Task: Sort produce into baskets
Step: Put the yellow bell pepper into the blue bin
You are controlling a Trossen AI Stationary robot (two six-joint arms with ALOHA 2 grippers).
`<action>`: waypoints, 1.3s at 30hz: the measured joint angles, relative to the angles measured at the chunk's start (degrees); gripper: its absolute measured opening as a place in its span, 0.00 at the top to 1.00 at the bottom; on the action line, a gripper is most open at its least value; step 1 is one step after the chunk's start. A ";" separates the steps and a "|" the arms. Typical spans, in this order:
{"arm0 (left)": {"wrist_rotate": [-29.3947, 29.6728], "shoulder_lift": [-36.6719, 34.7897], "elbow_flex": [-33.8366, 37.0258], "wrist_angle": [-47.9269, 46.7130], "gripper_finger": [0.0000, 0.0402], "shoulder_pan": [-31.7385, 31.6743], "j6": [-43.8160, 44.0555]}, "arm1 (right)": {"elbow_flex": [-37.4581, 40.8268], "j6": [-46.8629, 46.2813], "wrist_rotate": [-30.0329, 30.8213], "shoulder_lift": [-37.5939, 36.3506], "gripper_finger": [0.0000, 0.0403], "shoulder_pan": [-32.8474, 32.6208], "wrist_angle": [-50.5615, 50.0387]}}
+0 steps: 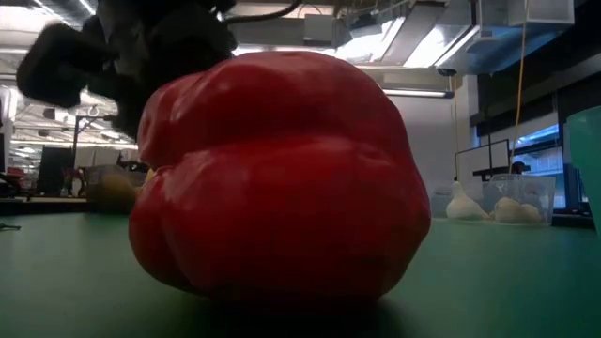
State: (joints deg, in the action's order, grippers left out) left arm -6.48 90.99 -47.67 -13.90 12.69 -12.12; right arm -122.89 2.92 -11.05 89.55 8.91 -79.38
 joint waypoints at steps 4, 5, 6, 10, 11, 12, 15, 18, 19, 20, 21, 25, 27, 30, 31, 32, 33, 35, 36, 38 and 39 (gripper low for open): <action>-3.52 -2.32 -2.42 -5.18 0.99 0.09 8.19 | 0.00 0.12 -0.04 -0.01 0.19 0.00 -0.21; -4.31 -2.67 -3.00 -5.50 0.99 0.37 10.66 | 0.00 0.15 -0.04 -0.02 0.19 0.00 -0.23; -4.42 -2.83 -3.53 -5.52 0.99 0.74 13.03 | 0.00 0.24 -0.06 -0.01 0.19 0.00 -0.24; 0.39 -2.88 -4.88 -3.80 0.99 1.90 21.12 | 0.00 0.47 -0.07 -0.01 0.19 0.00 -0.27; 0.54 -2.88 -4.88 -3.09 0.99 2.12 25.06 | 0.00 0.58 -0.07 -0.02 0.19 0.00 -0.27; 0.74 -2.88 -4.88 -2.23 0.99 2.60 28.28 | 0.00 0.83 -0.07 -0.01 0.19 0.00 -0.29; 0.52 -2.88 -4.88 -0.32 0.99 4.65 29.30 | 0.00 1.82 -0.07 -0.01 0.19 -0.01 -0.74; 0.26 -2.85 -4.86 -1.05 0.99 6.57 29.59 | 0.00 1.84 -1.96 -0.39 0.19 0.00 -1.92; -0.59 -2.85 -4.86 -1.08 0.99 7.10 29.93 | 0.00 1.82 -2.59 -0.80 0.19 0.00 -2.15; -2.11 -2.85 -4.86 -1.02 0.99 7.64 30.04 | 0.00 1.80 -3.10 -1.52 0.19 0.00 -2.06; -4.07 -2.85 -4.91 -1.14 0.99 8.12 30.36 | 0.00 1.79 -3.66 -2.35 0.19 0.00 -2.14; -8.69 -2.79 -7.72 -3.50 0.99 9.67 33.02 | 0.00 1.79 -4.14 -7.21 0.19 -0.02 -1.74; -9.76 -2.79 -9.10 -4.06 0.99 10.53 33.04 | 0.00 1.74 -1.69 -10.13 0.19 -0.04 -1.88; -10.45 -2.79 -10.09 -4.14 0.99 11.21 36.25 | -0.07 1.71 2.82 -14.45 0.19 -0.04 -1.95; -10.19 -2.79 -10.11 -3.72 0.99 11.15 38.00 | -0.07 1.70 4.04 -15.74 0.19 -0.04 -2.10; -9.06 -2.79 -10.11 -3.42 0.99 11.01 39.50 | -0.08 1.67 4.85 -16.93 0.19 -0.02 -2.40; -7.53 -2.79 -10.11 -3.14 0.99 10.92 40.66 | -0.09 1.56 5.62 -18.03 0.19 -0.02 -2.75; -5.46 -2.79 -10.09 -1.83 0.99 10.90 43.62 | -0.09 0.54 6.03 -20.16 0.19 0.00 -3.44; -5.55 -2.79 -10.11 -1.16 0.99 10.80 45.48 | -0.08 -0.04 6.04 -21.06 0.19 0.09 -3.66; -7.93 -2.63 -10.10 -0.56 0.99 10.18 48.44 | -0.09 -1.25 6.05 -22.46 0.19 0.11 -3.88; -9.04 -2.50 -10.10 -0.30 0.99 9.59 49.91 | -0.09 -1.56 6.05 -23.51 0.19 0.11 -4.35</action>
State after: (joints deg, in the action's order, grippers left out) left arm -15.52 88.49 -57.77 -14.21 22.28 37.80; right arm -122.98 1.36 -4.99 66.04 9.02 -83.73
